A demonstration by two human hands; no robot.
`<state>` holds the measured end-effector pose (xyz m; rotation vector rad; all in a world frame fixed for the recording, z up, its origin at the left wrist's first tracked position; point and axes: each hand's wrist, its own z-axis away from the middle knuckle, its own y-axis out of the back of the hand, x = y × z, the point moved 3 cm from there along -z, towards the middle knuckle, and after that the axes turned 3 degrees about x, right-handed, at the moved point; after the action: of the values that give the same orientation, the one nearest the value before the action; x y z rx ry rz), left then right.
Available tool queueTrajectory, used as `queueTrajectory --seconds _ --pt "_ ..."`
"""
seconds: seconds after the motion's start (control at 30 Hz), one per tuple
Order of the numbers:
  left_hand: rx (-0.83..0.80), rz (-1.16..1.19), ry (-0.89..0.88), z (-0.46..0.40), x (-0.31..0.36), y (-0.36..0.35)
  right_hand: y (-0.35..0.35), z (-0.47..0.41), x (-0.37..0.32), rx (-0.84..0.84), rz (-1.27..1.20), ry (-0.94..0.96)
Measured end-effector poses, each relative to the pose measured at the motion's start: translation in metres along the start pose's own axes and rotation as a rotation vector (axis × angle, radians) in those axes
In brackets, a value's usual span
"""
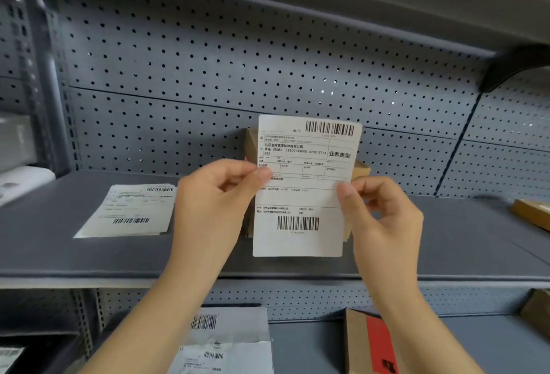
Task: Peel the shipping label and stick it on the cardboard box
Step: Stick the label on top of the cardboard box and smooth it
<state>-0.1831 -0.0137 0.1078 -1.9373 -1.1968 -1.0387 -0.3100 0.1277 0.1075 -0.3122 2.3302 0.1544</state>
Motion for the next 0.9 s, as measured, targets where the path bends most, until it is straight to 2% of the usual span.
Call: queueTrajectory --seconds 0.47,0.9 --pt "0.018 -0.081 -0.16 -0.058 0.047 -0.042 0.006 -0.093 -0.013 -0.077 -0.003 0.031" --pt "-0.03 -0.164 -0.03 -0.102 0.035 -0.066 -0.013 -0.146 0.016 -0.283 -0.112 -0.151"
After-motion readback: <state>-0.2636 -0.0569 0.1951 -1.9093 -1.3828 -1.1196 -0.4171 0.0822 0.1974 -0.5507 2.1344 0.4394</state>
